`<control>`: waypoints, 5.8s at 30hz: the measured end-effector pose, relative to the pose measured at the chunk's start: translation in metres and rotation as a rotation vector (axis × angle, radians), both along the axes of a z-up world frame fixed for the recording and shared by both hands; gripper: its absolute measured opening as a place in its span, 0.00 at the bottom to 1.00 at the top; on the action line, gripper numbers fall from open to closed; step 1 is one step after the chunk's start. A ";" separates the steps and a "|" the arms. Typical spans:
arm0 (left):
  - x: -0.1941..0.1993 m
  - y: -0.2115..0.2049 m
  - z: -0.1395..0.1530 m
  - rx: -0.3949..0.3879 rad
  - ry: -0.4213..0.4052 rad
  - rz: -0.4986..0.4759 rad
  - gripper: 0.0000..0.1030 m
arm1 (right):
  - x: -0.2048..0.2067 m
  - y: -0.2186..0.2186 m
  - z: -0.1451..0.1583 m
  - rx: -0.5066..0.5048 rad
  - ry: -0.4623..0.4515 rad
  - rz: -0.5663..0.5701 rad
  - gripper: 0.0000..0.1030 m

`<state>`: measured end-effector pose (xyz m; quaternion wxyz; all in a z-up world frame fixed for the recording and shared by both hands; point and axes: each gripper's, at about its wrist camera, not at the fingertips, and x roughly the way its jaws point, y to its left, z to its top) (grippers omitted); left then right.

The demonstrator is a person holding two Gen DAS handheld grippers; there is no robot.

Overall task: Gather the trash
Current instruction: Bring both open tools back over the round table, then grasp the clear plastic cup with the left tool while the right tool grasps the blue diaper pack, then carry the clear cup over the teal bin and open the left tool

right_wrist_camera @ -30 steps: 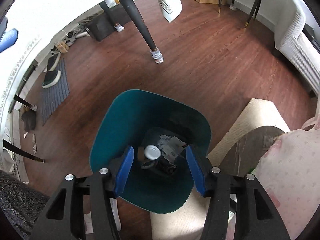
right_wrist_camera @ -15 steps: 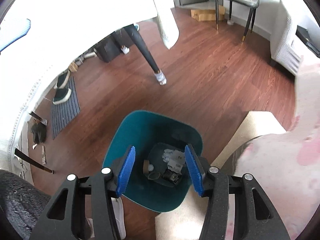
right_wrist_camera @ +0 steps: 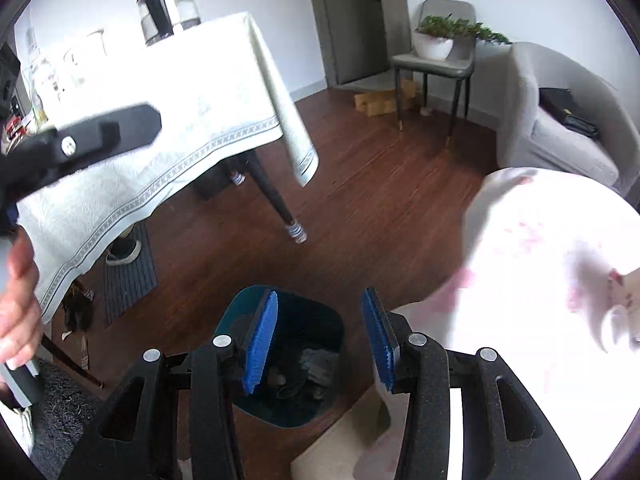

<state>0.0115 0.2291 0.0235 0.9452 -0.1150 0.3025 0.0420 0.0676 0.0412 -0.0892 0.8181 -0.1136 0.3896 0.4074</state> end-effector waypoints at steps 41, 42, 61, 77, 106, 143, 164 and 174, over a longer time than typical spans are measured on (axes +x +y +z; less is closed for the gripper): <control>0.108 -0.224 -0.058 0.122 0.095 -0.432 0.68 | 0.050 -0.300 0.012 -0.145 -0.208 -0.339 0.76; 0.110 -0.228 -0.061 0.132 0.102 -0.439 0.67 | 0.053 -0.303 0.011 -0.151 -0.207 -0.338 0.77; 0.160 -0.258 -0.098 0.145 0.208 -0.512 0.62 | 0.102 -0.317 -0.018 -0.230 -0.131 -0.192 0.83; 0.186 -0.266 -0.097 0.122 0.232 -0.566 0.50 | 0.127 -0.306 -0.018 -0.202 -0.128 -0.097 0.87; 0.126 -0.257 -0.085 0.093 0.201 -0.496 0.41 | 0.088 -0.316 -0.013 -0.046 0.029 -0.354 0.54; 0.024 -0.115 -0.065 0.066 0.229 -0.131 0.41 | 0.001 -0.148 0.012 0.151 0.029 -0.189 0.54; 0.012 -0.040 -0.128 0.024 0.358 -0.019 0.41 | -0.005 -0.067 0.005 0.183 0.068 -0.080 0.54; 0.010 0.006 -0.168 -0.004 0.433 0.030 0.41 | -0.010 -0.014 -0.009 0.138 0.092 -0.013 0.54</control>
